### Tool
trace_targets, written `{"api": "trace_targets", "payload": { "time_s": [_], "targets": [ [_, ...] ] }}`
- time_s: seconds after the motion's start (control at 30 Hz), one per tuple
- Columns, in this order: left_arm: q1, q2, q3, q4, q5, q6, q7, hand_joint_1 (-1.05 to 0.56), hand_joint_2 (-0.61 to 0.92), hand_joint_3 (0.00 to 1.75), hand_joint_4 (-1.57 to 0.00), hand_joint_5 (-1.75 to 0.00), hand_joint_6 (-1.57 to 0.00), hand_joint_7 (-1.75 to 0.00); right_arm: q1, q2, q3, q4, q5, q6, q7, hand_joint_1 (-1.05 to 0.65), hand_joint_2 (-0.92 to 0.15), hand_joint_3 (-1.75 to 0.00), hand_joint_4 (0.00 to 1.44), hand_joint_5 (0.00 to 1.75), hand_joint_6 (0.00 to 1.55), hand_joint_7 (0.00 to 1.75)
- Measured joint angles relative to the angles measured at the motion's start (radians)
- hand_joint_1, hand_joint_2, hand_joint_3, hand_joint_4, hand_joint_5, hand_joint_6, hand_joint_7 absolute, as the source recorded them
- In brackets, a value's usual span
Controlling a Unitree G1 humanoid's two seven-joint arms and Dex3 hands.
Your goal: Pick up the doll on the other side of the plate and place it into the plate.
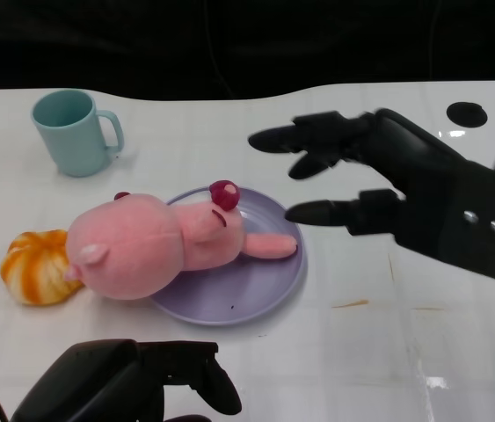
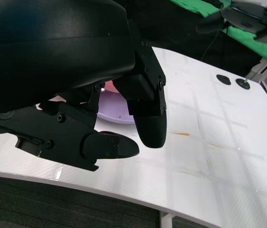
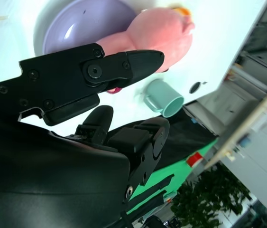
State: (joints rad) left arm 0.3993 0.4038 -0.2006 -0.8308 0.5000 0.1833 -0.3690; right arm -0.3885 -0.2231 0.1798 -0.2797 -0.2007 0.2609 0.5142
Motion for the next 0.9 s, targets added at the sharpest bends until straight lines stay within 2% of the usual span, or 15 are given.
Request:
{"api": "trace_targets", "payload": {
  "time_s": [0.1,0.13,0.23,0.37,0.43,0.53,0.67,0.77,0.9],
  "targets": [
    [-0.002,0.000,-0.002,0.001,0.000,0.000,0.000,-0.23,0.91,0.33,-0.63,-1.63,-0.74,-0.88,0.072,-0.016,-0.047,-0.052,0.058,0.000,0.000,-0.24,-0.92,-0.16,0.49,1.04,0.78,0.24],
    [-0.003,0.001,-0.003,0.001,0.000,0.000,0.000,-0.23,0.92,0.33,-0.63,-1.63,-0.74,-0.88,0.093,-0.019,-0.062,-0.069,0.078,0.000,-0.001,-0.20,-0.88,-0.27,0.52,1.12,0.80,0.35],
    [-0.006,0.000,-0.005,0.003,-0.001,0.000,0.000,-0.23,0.92,0.33,-0.63,-1.63,-0.74,-0.88,0.169,-0.024,-0.113,-0.117,0.144,0.000,-0.002,-0.14,-0.62,-0.81,0.58,1.25,0.72,0.77],
    [-0.009,0.001,-0.008,0.005,0.004,0.000,0.000,-0.22,0.92,0.33,-0.62,-1.64,-0.74,-0.87,0.260,-0.055,-0.162,-0.216,0.214,0.080,0.003,-0.05,-0.48,-1.09,0.73,1.29,0.78,0.97],
    [-0.008,0.001,-0.008,0.005,0.006,0.000,-0.001,-0.22,0.92,0.33,-0.62,-1.64,-0.74,-0.86,0.308,-0.082,-0.172,-0.271,0.234,0.118,0.009,-0.03,-0.45,-1.15,0.77,1.28,0.80,1.00],
    [-0.006,0.001,-0.004,0.005,0.004,0.000,-0.001,-0.22,0.92,0.33,-0.62,-1.64,-0.75,-0.86,0.358,-0.097,-0.179,-0.347,0.271,0.203,0.005,0.07,-0.42,-1.32,0.79,1.44,0.81,1.11],
    [-0.001,0.005,0.011,0.006,-0.004,-0.006,-0.001,-0.22,0.92,0.33,-0.63,-1.64,-0.76,-0.85,0.379,-0.096,-0.193,-0.425,0.325,0.311,-0.024,0.11,-0.40,-1.45,0.84,1.62,0.82,1.32],
    [0.004,0.012,0.023,0.015,-0.011,-0.027,0.000,-0.22,0.92,0.34,-0.63,-1.64,-0.75,-0.84,0.383,-0.092,-0.188,-0.414,0.332,0.312,-0.048,0.11,-0.34,-1.53,0.90,1.68,0.84,1.44],
    [0.009,0.015,0.033,0.030,-0.030,-0.054,0.000,-0.22,0.92,0.35,-0.63,-1.61,-0.75,-0.83,0.388,-0.095,-0.163,-0.370,0.320,0.279,-0.062,0.09,-0.31,-1.55,0.94,1.73,0.86,1.50]
  ]
}}
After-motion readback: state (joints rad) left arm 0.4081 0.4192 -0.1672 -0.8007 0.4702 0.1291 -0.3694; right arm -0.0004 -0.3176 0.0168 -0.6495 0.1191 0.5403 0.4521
